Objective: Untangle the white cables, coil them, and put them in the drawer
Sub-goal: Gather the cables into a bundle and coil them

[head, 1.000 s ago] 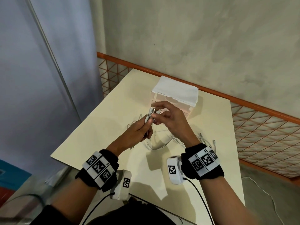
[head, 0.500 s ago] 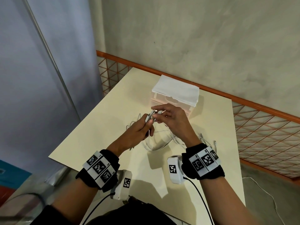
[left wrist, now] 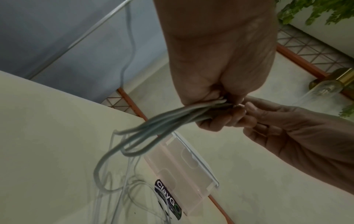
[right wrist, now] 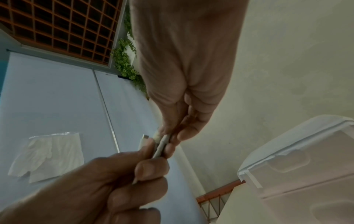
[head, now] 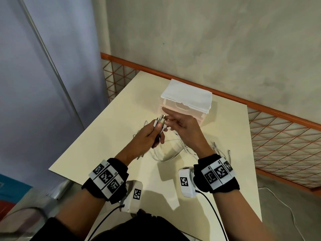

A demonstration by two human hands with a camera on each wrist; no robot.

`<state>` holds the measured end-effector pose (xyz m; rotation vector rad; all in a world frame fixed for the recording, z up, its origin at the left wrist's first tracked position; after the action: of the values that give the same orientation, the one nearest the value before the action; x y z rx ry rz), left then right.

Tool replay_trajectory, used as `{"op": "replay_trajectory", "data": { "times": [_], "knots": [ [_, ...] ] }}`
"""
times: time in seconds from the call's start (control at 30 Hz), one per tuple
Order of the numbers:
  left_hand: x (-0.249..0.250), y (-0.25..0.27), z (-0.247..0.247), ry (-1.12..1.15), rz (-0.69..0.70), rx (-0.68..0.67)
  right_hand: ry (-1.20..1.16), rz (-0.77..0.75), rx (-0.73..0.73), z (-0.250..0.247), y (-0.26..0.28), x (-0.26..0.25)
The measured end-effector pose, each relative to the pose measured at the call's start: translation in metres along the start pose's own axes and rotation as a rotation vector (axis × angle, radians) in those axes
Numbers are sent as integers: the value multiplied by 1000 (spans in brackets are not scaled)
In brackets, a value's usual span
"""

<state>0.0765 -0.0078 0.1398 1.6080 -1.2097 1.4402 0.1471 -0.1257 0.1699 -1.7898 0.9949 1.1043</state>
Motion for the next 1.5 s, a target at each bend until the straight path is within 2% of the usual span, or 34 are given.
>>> {"op": "replay_trajectory", "data": {
  "times": [0.2, 0.27, 0.4, 0.53, 0.77, 1.07, 1.17, 1.33, 1.5],
  "knots": [
    [-1, -2, 3, 56, -70, -62, -83, 70, 64, -3, -4, 0],
    [-3, -3, 3, 53, -68, -61, -36, 23, 58, -3, -3, -3],
    [-6, -6, 2, -2, -29, -52, 215, -172, -13, 1, -5, -7],
    [-5, -5, 1, -9, -4, -87, 267, -196, -50, 4, -9, -14],
    [-5, -9, -4, -62, 50, -66, 52, -70, 21, 3, -6, -16],
    [-10, -4, -4, -99, 108, -43, -15, 43, 97, 3, -6, -4],
    [-10, -2, -3, -82, 76, -63, 20, 30, 38, 2, -5, -4],
    [-11, -1, -1, -153, 49, -210, 89, 18, 11, -3, -5, -7],
    [-9, -1, -1, -128, 21, -178, 5, 0, 22, -1, -1, -12]
  ]
}}
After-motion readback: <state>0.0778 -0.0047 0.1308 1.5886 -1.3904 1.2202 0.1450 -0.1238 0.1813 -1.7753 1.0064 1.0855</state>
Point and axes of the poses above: each hand's wrist, its own y-axis away from the middle knuckle, its own z-axis out of the palm, x = y × z, the point moved 3 cm from there along -y, towards the middle knuckle, and after that the axes turned 15 degrees about x, right-handed, at the moved point
